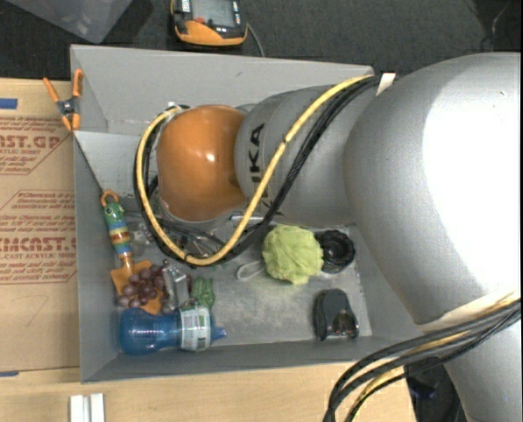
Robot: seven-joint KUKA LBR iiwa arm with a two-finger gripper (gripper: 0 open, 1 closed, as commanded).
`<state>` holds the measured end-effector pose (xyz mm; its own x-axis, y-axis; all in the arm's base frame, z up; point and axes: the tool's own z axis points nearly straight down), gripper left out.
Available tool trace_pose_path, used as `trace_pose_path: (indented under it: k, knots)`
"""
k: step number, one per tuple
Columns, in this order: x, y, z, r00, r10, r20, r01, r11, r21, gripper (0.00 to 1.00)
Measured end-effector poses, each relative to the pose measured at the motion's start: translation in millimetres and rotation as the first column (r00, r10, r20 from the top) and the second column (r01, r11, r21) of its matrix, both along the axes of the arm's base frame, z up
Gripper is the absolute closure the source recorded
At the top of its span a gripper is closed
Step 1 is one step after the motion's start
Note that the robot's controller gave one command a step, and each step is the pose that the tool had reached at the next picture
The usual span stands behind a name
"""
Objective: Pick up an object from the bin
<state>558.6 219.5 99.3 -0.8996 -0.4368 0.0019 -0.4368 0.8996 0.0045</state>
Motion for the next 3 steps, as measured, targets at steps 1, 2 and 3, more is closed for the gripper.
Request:
trace_pose_path:
  k: [1,2,3]
  knots:
    - [-10.0,-9,-27,0.989,0.147,0.028,-0.147,0.989,0.007,0.0]
    - [28.4,14,-28,0.974,0.226,0.007,-0.226,0.974,0.004,1.0]
    - [28.4,14,-28,0.974,0.226,0.007,-0.226,0.974,0.004,1.0]
